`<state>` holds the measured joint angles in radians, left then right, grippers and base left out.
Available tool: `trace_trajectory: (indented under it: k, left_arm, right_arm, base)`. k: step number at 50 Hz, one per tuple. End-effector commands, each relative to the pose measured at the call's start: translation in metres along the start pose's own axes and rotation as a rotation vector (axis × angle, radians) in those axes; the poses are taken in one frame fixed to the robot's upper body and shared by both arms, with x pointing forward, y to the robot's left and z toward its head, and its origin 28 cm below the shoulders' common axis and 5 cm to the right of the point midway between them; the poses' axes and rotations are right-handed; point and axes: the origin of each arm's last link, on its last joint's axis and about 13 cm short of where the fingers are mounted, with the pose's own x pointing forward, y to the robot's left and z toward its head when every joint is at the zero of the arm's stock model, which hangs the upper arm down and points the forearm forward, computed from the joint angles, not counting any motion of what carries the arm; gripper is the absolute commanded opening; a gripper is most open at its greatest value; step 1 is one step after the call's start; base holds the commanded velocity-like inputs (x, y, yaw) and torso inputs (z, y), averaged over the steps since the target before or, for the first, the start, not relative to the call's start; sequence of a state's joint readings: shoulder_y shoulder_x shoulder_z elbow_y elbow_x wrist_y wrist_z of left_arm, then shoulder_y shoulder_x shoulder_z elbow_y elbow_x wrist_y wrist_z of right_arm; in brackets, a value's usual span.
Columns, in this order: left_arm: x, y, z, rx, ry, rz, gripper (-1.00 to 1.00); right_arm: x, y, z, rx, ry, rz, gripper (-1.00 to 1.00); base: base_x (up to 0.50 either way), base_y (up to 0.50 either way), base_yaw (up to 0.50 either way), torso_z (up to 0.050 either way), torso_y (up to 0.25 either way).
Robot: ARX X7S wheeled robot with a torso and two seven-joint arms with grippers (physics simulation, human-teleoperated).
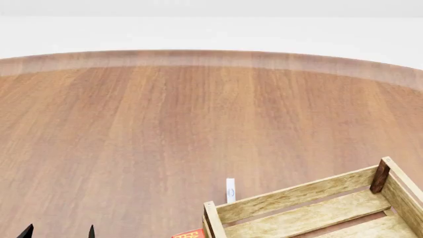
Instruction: Pick up the tomato sauce, and put it in the wooden tray.
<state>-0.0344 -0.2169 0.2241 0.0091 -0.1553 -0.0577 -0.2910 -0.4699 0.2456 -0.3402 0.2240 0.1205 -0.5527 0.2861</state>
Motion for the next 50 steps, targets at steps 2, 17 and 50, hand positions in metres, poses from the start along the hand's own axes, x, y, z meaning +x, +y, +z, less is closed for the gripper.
trace_trajectory:
  k: [2, 17, 50]
  left_arm:
    - [-0.0001, -0.0029, 0.0008, -0.030, -0.022, -0.034, 1.00]
    - [0.0009, -0.0023, -0.0002, -0.030, -0.022, -0.034, 1.00]
    - [0.0006, -0.0027, 0.0008, -0.027, -0.023, -0.033, 1.00]
  right_arm:
    - [0.0027, -0.0015, -0.0012, 0.007, -0.004, 0.004, 1.00]
    - [0.0021, -0.0009, -0.0040, -0.004, 0.006, 0.006, 1.00]
    - [0.0084, -0.0026, -0.0083, 0.002, 0.032, -0.007, -1.00]
  base:
    - [0.00, 0.00, 0.00, 0.000, 0.000]
    - [0.00, 0.00, 0.00, 0.000, 0.000]
    - [0.00, 0.00, 0.00, 0.000, 0.000]
